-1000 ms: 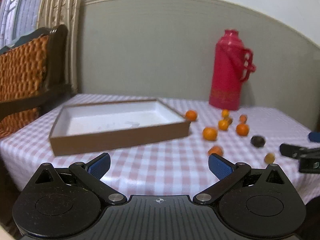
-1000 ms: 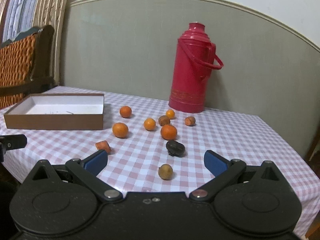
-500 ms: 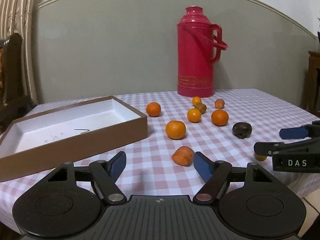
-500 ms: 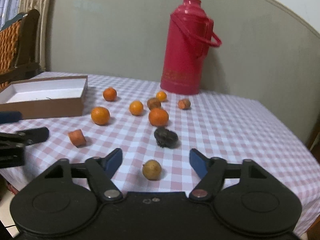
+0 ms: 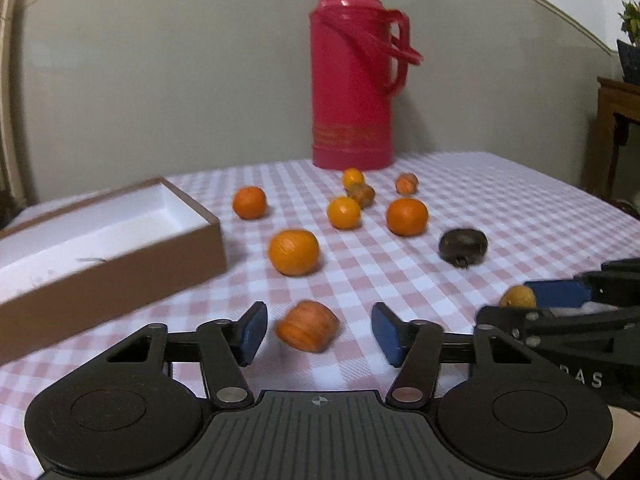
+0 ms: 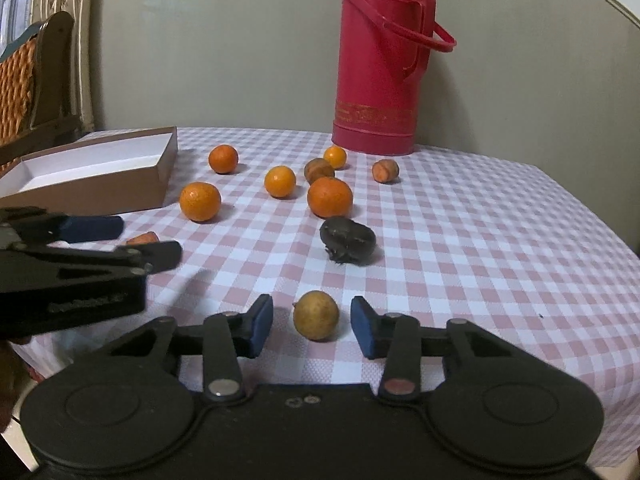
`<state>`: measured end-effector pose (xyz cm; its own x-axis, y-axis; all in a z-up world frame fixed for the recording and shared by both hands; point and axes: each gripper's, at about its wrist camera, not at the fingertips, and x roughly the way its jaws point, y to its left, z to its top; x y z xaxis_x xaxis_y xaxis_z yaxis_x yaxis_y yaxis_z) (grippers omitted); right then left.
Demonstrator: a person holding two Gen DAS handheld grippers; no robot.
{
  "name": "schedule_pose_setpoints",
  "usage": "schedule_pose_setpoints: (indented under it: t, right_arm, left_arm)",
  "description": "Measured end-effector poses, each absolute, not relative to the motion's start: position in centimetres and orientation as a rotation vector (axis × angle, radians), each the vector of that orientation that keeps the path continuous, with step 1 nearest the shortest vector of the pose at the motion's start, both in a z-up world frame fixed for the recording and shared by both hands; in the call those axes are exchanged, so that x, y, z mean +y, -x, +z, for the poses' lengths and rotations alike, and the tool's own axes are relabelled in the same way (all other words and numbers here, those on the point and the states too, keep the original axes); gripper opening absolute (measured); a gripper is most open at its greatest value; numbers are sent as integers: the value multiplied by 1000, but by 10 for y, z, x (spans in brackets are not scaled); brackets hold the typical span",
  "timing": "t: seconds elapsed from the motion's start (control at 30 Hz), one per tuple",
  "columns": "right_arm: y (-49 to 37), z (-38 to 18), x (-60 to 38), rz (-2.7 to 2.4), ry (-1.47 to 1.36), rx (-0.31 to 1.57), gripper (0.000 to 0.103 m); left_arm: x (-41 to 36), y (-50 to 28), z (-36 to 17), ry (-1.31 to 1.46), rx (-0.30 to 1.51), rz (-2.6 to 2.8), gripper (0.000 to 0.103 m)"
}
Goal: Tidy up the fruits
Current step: 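Grasp the orange carrot piece with the left tool while the right tool grasps the small yellow fruit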
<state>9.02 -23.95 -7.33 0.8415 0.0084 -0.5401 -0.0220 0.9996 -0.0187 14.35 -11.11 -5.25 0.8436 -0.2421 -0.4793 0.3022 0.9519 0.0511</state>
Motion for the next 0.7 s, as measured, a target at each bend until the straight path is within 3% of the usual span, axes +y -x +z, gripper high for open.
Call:
schedule_pose_setpoints:
  t: [0.03, 0.07, 0.1, 0.7]
  right_arm:
    - [-91, -74, -240, 14, 21, 574, 30]
    - [-93, -75, -240, 10, 19, 573, 20]
    - [-93, -75, -241, 5, 16, 572, 16]
    - [-89, -64, -231, 27, 5, 535, 15]
  left_arm:
    - [-113, -144, -55, -135, 494, -285, 42]
    - [-114, -144, -55, -129, 490, -291, 37]
    - [-116, -145, -55, -131, 490, -297, 35]
    - [-93, -126, -33, -106, 434, -277, 35]
